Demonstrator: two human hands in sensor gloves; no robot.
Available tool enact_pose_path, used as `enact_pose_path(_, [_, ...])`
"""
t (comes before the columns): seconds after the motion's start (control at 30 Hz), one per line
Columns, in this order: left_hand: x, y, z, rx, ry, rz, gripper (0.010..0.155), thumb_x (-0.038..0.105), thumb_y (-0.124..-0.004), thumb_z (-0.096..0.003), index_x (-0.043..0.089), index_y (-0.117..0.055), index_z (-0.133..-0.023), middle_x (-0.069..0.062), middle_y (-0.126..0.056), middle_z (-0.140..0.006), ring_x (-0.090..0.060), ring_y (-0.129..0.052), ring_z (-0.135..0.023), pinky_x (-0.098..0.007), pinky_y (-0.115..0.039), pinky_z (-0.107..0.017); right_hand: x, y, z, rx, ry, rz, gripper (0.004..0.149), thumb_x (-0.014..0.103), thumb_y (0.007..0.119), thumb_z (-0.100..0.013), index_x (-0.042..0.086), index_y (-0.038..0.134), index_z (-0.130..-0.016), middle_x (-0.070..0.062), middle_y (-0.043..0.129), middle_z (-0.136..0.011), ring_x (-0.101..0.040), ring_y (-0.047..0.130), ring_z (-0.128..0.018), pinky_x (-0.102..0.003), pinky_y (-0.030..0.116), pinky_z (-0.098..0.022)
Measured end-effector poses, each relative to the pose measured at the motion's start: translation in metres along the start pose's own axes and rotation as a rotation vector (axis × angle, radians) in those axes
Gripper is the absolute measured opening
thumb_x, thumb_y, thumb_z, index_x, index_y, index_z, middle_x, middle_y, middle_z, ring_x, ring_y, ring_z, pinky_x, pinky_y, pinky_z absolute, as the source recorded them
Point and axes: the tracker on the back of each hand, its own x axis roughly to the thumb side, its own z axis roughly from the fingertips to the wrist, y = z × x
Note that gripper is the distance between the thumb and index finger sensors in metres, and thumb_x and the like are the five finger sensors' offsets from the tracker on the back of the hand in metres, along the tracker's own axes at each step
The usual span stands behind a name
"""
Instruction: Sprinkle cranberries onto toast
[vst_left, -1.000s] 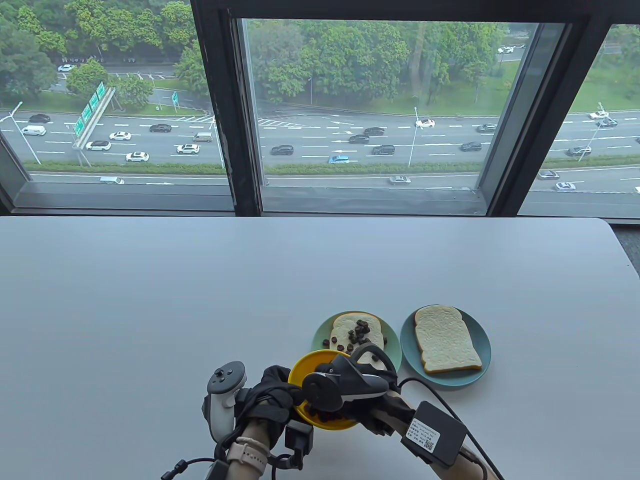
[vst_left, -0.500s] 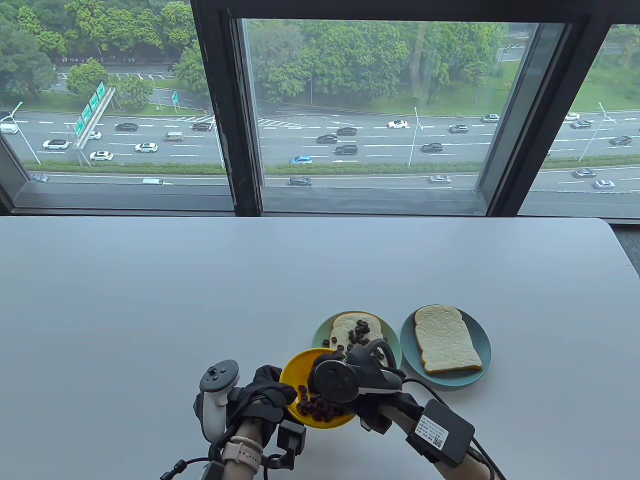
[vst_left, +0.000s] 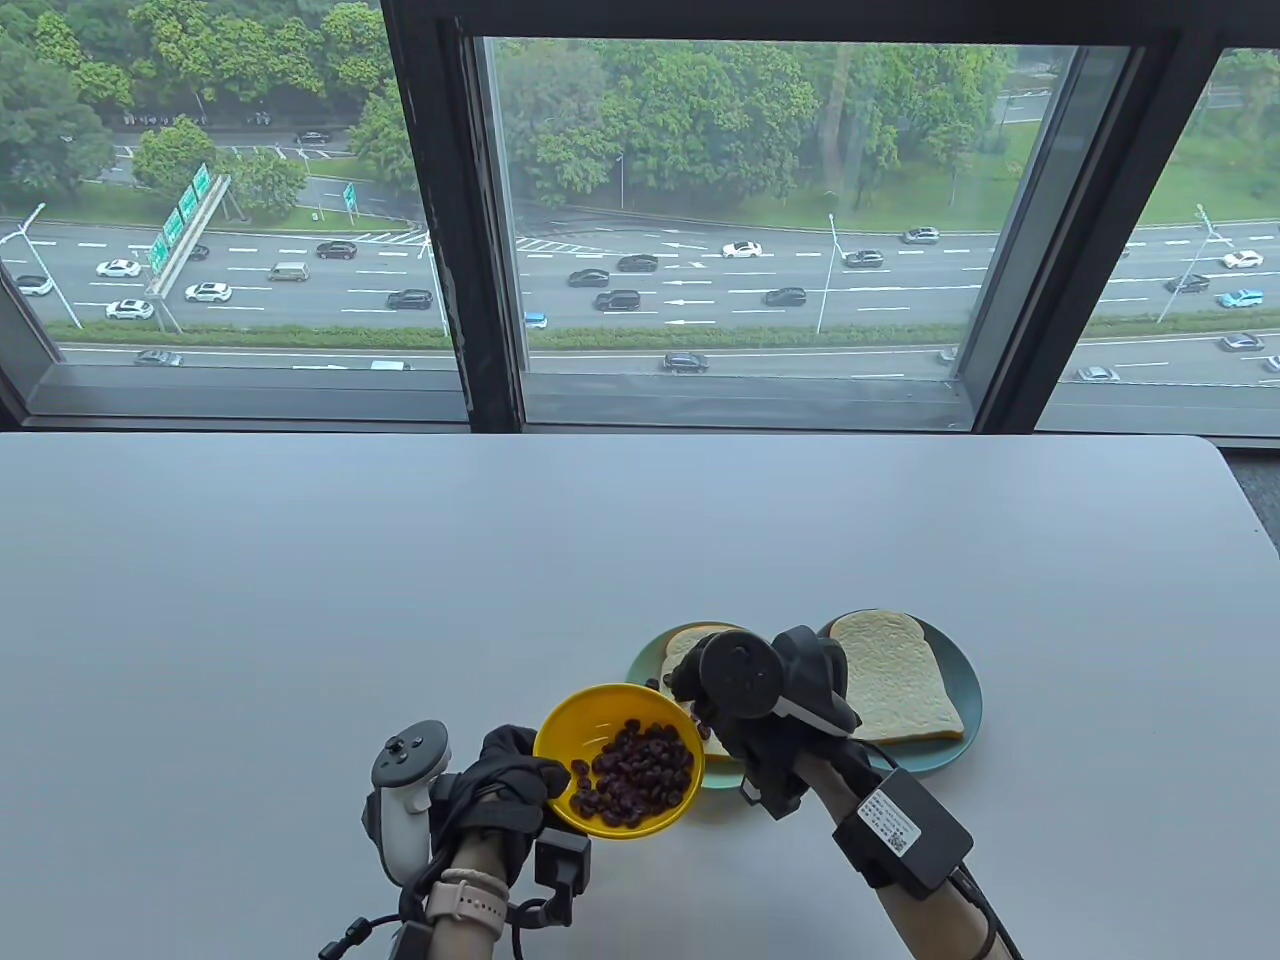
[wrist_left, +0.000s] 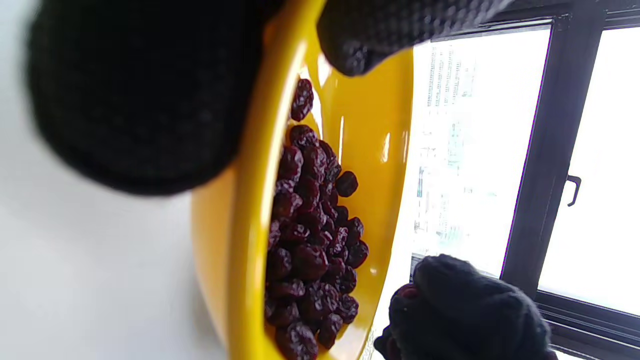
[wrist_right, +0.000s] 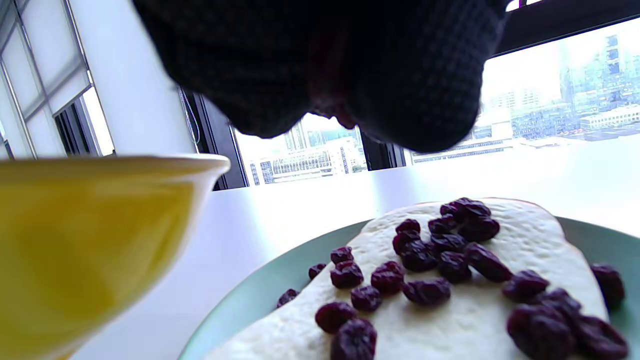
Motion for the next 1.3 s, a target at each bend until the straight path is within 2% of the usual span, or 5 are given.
enact_pose_path(0.23, [0.001, 0.005, 0.001, 0.008, -0.008, 0.04, 0.057, 0.019, -0.078, -0.0408, 0.017, -0.048, -0.09, -0.022, -0.066, -0.068, -0.038, -0.081, -0.036, -0.033, -0.099, -0.009, -0.018, 0.032, -0.01, 0.091, 0.082, 0.062, 0.036, 0.025, 0.087, -0.028, 0.037, 0.08, -0.062, 0.005, 0.08, -0.076, -0.021, 0.093, -0.056, -0.014, 0.096, -0.031])
enact_pose_path(0.47, [-0.001, 0.004, 0.001, 0.007, -0.008, 0.037, 0.057, 0.019, -0.078, -0.0409, 0.017, -0.048, -0.09, -0.022, -0.066, -0.068, -0.038, -0.081, -0.036, -0.033, -0.099, -0.009, -0.016, 0.04, -0.008, 0.134, 0.071, 0.138, 0.038, 0.026, 0.082, -0.032, 0.035, 0.078, -0.068, 0.003, 0.077, -0.08, -0.021, 0.092, -0.059, -0.018, 0.093, -0.035])
enact_pose_path(0.7, [-0.002, 0.004, 0.0, 0.012, -0.007, 0.031, 0.057, 0.019, -0.078, -0.0408, 0.017, -0.048, -0.09, -0.022, -0.066, -0.068, -0.038, -0.081, -0.036, -0.033, -0.099, -0.009, -0.019, 0.031, -0.007, 0.164, 0.077, 0.087, 0.039, 0.031, 0.078, -0.035, 0.033, 0.078, -0.074, 0.0, 0.078, -0.082, -0.022, 0.094, -0.061, -0.023, 0.093, -0.035])
enact_pose_path(0.97, [-0.002, 0.001, 0.0, 0.006, -0.005, 0.005, 0.057, 0.019, -0.078, -0.0408, 0.017, -0.048, -0.09, -0.022, -0.066, -0.068, -0.038, -0.081, -0.036, -0.034, -0.099, -0.009, -0.014, 0.003, -0.003, 0.071, 0.047, -0.102, 0.041, 0.036, 0.075, -0.037, 0.032, 0.076, -0.077, -0.002, 0.078, -0.083, -0.024, 0.094, -0.061, -0.024, 0.094, -0.034])
enact_pose_path(1.3, [-0.002, -0.011, -0.002, -0.032, -0.002, -0.035, 0.057, 0.019, -0.078, -0.0406, 0.017, -0.048, -0.09, -0.022, -0.066, -0.068, -0.038, -0.081, -0.036, -0.034, -0.099, -0.009, 0.037, -0.009, 0.014, 0.122, -0.203, -0.198, 0.062, 0.047, 0.075, -0.036, 0.032, 0.057, -0.093, -0.009, 0.064, -0.095, -0.03, 0.083, -0.077, -0.031, 0.088, -0.049])
